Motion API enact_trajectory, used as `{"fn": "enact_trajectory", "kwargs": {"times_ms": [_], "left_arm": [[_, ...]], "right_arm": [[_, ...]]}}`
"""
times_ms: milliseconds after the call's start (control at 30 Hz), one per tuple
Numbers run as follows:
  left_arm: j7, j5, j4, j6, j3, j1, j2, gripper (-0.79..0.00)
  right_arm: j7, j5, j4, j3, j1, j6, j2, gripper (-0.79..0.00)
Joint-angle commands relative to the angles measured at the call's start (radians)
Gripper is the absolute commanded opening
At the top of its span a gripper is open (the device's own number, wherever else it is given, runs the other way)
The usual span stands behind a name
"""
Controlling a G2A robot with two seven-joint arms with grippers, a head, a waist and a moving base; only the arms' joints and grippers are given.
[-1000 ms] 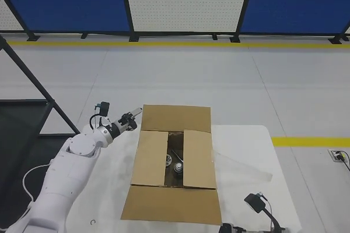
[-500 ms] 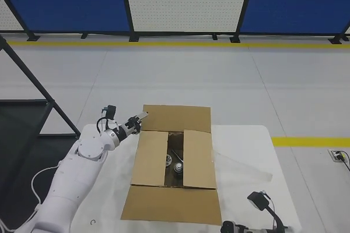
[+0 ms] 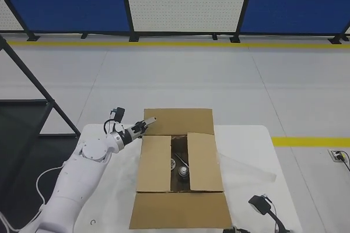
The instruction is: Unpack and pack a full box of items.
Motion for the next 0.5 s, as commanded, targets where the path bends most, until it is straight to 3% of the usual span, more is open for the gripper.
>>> {"fn": "enact_trajectory", "kwargs": {"times_ms": [0,200,467], "left_arm": [[0.007,0.009,-0.006,-0.001,-0.004,0.003,0.002,0.000],[0.074,0.010,-0.002,-0.005,-0.038,0.002,0.012,0.000],[0.111,-0.037,0.025,0.002,-0.075,-0.010,0.010,0.000]], "right_arm": [[0.018,0.006,-0.002,-0.003,0.001,0.000,0.002,0.000],[0.044,0.041,-0.014,-0.008,0.005,-0.016,0.008,0.000],[-0.031,0.043,-0.013,-0.059,0.054,0.000,0.005,0.000]]}}
